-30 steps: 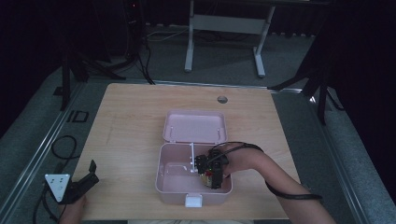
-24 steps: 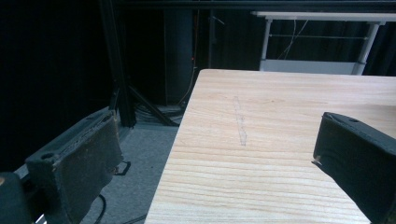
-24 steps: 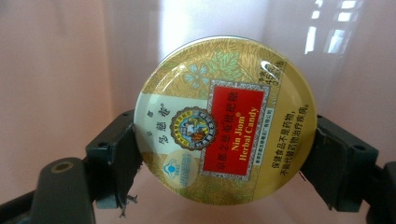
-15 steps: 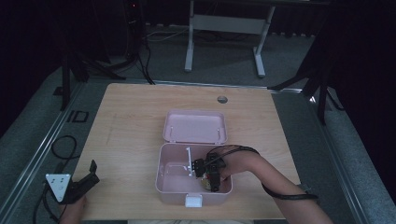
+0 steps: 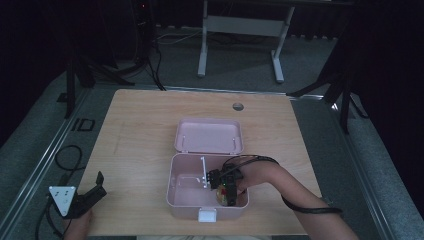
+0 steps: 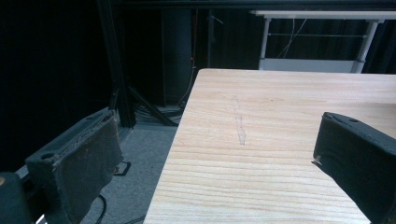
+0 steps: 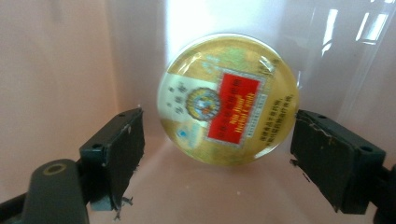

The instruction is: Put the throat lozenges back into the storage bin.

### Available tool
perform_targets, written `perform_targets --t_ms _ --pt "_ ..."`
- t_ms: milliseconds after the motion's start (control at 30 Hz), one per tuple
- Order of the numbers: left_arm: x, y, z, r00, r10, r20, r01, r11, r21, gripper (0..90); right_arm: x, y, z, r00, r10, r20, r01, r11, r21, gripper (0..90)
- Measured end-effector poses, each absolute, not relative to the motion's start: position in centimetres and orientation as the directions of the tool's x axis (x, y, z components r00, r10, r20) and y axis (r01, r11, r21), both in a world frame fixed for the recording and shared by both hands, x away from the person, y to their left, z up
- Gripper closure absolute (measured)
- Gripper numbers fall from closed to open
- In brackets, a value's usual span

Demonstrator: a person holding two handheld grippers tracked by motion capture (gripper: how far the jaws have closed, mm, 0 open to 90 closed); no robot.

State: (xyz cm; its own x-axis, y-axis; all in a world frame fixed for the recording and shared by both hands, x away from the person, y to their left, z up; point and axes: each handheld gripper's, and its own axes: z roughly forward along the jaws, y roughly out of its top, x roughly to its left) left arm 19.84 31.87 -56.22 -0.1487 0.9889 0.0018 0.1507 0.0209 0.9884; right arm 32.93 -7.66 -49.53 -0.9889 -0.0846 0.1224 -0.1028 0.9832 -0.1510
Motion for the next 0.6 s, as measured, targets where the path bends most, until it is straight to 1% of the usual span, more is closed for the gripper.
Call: perform_targets --t_ms 100,233,267,300,367,433,467,533,567,600 --pt "19.8 31.9 -56.2 -0.149 0.989 0.002 0.152 0.021 0.988 1.2 32.9 -7.7 -49.2 -0.990 -0.092 0.109 -0.108 0.983 -0.148 17.0" --pt "19.8 31.9 -56.2 -0.150 0.989 0.003 0.152 0.020 0.988 1.2 32.6 -7.9 -47.2 -0.991 -0.100 0.090 -0.108 0.990 -0.095 15.5" --pt "19.8 31.9 -56.2 -0.150 0.989 0.003 0.152 0.020 0.988 1.2 32.6 -7.9 -47.2 -0.991 -0.100 0.090 -0.108 0.990 -0.095 15.5" --pt "19.8 31.9 -56.2 -0.150 0.989 0.004 0.152 0.019 0.988 1.2 32.5 -8.1 -46.1 -0.992 -0.101 0.079 -0.106 0.993 -0.057 14.8" --pt "19.8 31.8 -56.2 -0.150 0.989 0.004 0.152 0.019 0.988 1.2 32.4 -8.2 -45.6 -0.992 -0.104 0.076 -0.108 0.993 -0.040 13.0" --pt "19.8 31.8 -56.2 -0.150 0.989 0.004 0.152 0.019 0.988 1.2 32.2 -8.8 -43.5 -0.993 -0.106 0.052 -0.105 0.994 0.030 13.1" --pt "19.8 31.8 -56.2 -0.150 0.989 0.004 0.153 0.019 0.988 1.2 32.2 -8.8 -43.5 -0.993 -0.106 0.052 -0.105 0.994 0.030 13.1" --pt "19.9 31.8 -56.2 -0.150 0.989 0.004 0.153 0.019 0.988 1.2 32.3 -9.5 -42.0 -0.994 -0.104 0.044 -0.099 0.991 0.089 13.0" --pt "19.9 31.8 -56.2 -0.150 0.989 0.004 0.153 0.020 0.988 1.2 32.2 -9.7 -41.6 -0.994 -0.103 0.038 -0.099 0.990 0.101 12.9" --pt "19.9 31.8 -56.2 -0.150 0.989 0.003 0.153 0.020 0.988 1.2 32.1 -10.4 -40.8 -0.994 -0.106 0.014 -0.103 0.986 0.129 12.8"
